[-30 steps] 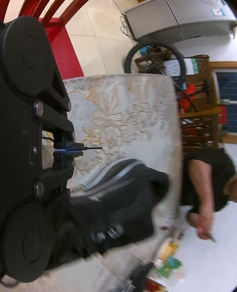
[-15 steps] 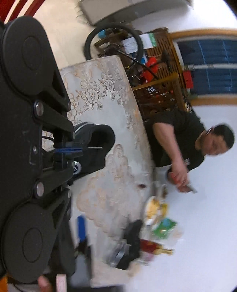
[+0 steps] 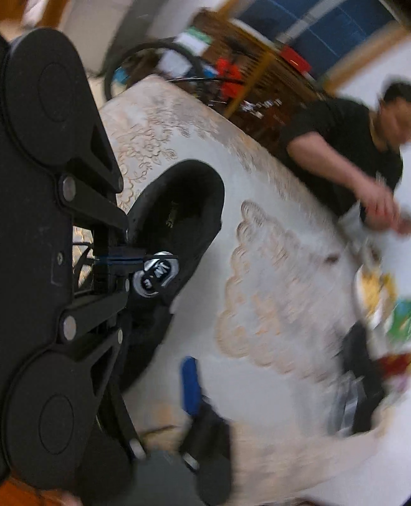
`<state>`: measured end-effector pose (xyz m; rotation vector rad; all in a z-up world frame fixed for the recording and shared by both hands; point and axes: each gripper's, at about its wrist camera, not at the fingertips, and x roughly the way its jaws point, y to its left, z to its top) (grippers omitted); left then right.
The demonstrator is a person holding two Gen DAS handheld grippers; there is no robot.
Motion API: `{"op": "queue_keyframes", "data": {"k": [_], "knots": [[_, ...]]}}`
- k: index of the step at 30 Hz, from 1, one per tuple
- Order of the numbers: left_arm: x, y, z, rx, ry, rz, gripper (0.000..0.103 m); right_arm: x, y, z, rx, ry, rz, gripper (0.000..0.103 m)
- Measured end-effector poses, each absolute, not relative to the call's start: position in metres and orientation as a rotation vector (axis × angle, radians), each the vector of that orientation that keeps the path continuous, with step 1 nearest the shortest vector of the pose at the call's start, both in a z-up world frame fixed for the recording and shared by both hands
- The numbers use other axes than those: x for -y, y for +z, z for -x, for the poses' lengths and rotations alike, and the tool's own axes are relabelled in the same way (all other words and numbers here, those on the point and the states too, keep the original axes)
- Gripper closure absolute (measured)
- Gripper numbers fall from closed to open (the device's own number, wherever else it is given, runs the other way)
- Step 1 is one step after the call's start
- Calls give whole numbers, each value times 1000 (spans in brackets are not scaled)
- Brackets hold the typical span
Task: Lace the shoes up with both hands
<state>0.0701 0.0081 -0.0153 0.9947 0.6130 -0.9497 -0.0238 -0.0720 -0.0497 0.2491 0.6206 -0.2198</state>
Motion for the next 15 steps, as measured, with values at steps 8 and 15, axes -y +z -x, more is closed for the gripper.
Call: {"op": "queue_keyframes", "data": {"k": [8,15], "knots": [[-6,-28,-77,-518,-1019,-1233,102,68,-58,23,-701,-172,-281,28],[2,-26,-88,-561,-1022,-1178,102,54,-64,25,-756,-88,-145,24]]}}
